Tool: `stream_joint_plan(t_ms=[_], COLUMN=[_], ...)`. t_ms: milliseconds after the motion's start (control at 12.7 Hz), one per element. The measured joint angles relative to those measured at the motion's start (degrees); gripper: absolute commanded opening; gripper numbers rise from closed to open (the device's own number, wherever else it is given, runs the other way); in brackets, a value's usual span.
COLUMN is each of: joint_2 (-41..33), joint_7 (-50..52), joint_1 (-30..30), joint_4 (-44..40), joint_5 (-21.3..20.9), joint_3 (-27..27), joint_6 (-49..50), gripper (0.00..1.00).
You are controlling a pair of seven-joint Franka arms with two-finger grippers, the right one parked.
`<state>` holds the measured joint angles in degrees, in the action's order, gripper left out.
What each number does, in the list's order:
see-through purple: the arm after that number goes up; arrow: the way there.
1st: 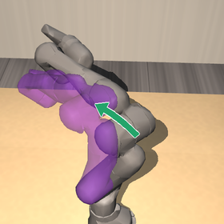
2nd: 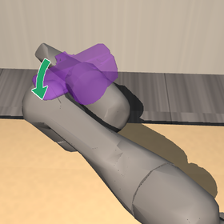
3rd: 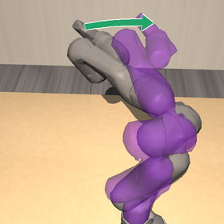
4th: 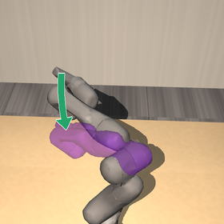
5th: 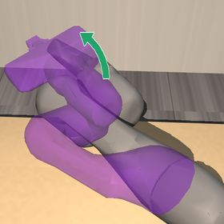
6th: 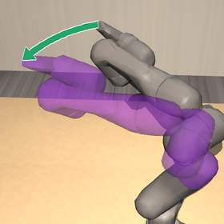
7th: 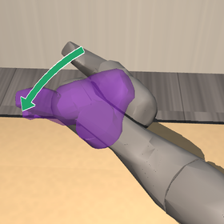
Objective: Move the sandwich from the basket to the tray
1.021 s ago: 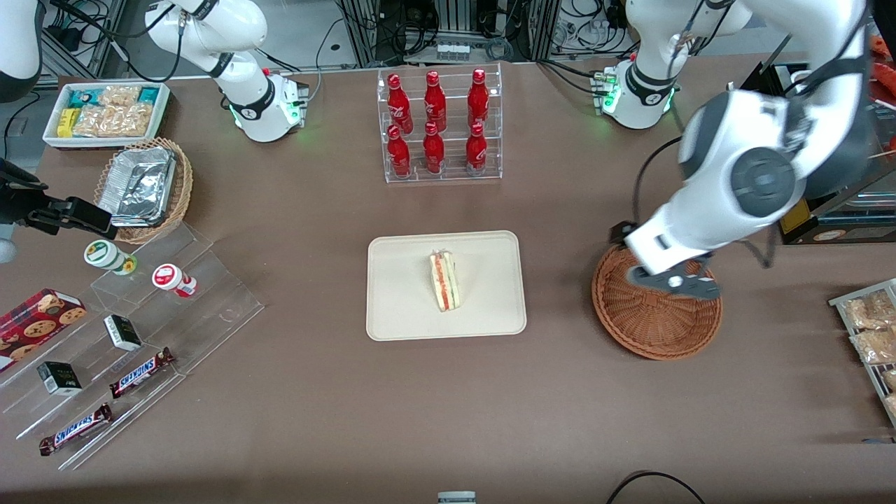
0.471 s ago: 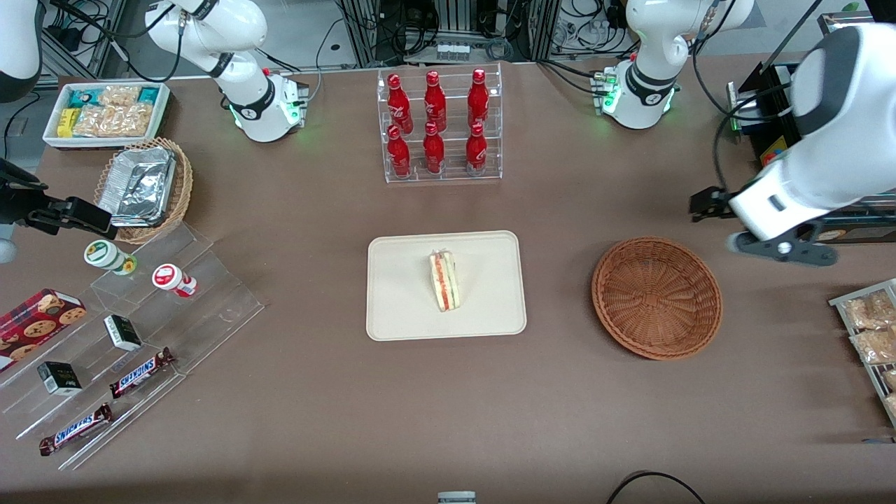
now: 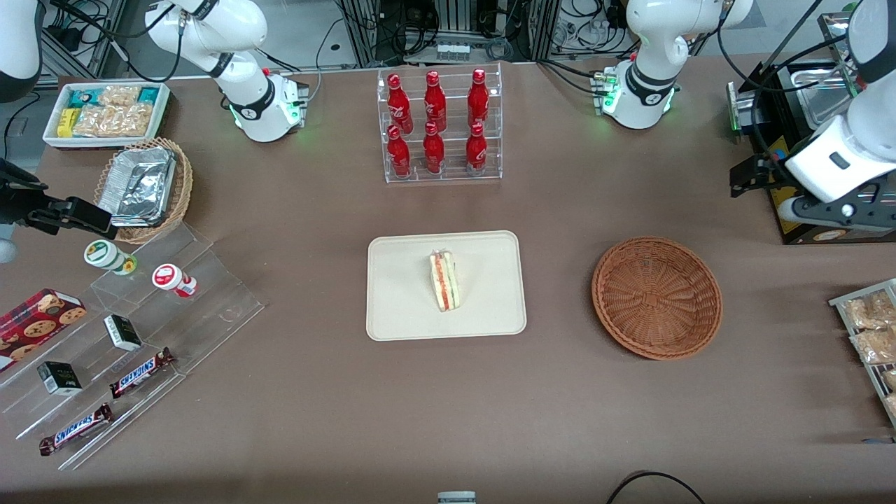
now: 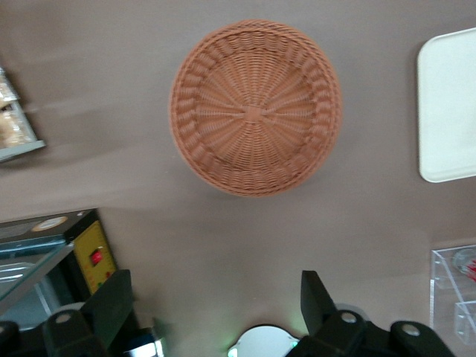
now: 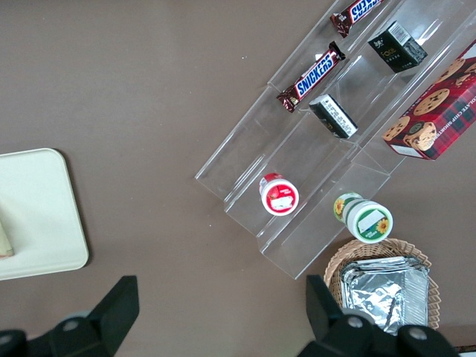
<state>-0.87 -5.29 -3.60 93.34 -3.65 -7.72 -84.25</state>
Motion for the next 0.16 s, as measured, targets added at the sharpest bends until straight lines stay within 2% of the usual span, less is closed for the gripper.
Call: stream_joint_plan(t_ms=[157], joint_2=[-0.22], joint_7=[0.00], joint_1=[-0.04], joint_4=[0.02], joint_5=[-0.69], joint_3=[0.00], joint_6=[-0.02], gripper=[1.00])
